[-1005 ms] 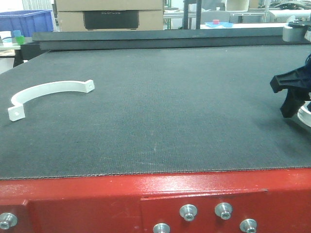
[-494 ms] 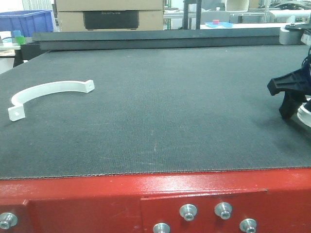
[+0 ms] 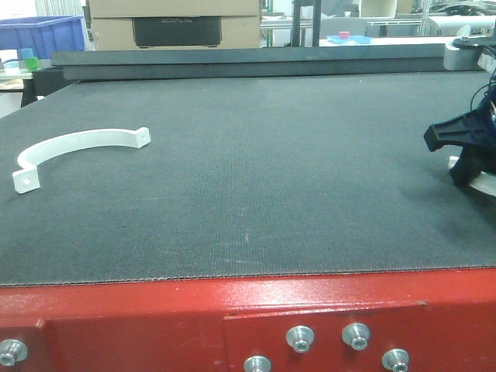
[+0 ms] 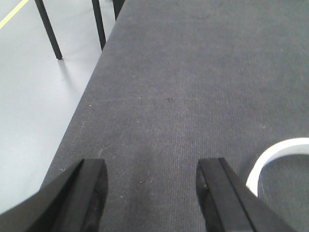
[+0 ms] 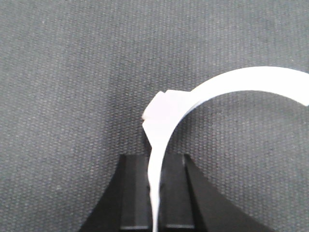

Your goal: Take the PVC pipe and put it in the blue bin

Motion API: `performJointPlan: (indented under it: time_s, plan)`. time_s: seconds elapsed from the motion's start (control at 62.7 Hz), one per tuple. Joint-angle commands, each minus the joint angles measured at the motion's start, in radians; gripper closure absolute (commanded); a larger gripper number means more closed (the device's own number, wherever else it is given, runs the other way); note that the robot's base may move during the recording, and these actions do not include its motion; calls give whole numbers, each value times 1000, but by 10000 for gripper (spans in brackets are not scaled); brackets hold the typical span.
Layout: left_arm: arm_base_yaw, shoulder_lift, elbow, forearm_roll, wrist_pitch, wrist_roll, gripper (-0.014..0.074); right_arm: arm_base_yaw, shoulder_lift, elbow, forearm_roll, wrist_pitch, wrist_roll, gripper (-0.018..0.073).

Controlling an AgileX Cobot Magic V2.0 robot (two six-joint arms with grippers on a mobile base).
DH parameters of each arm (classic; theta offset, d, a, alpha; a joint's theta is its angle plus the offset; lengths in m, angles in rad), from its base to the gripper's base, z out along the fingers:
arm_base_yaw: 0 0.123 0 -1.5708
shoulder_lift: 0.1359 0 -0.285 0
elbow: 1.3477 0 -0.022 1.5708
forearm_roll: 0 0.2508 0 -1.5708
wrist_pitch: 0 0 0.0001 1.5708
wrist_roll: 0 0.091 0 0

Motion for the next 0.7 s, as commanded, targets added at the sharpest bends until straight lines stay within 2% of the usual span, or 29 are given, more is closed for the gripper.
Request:
performJointPlan:
  time_s: [0.0, 0.287, 0.462, 0.542, 0.686]
  plan:
    - [-24, -1, -8, 50, 9, -1, 268, 0, -41, -2, -10, -3, -3, 721]
    - [-85, 4, -12, 8, 7, -1, 268, 0, -240, -2, -8, 36, -3, 721]
    - [-95, 66, -94, -17, 149, -1, 268, 0, -363, -2, -1, 46, -3, 721]
    - [-97, 101, -138, -48, 178, -1, 268, 0, -416, -2, 0, 64, -3, 721]
    - [-105, 159, -202, -55, 214, -1, 268, 0, -472, -2, 0, 96, -3, 721]
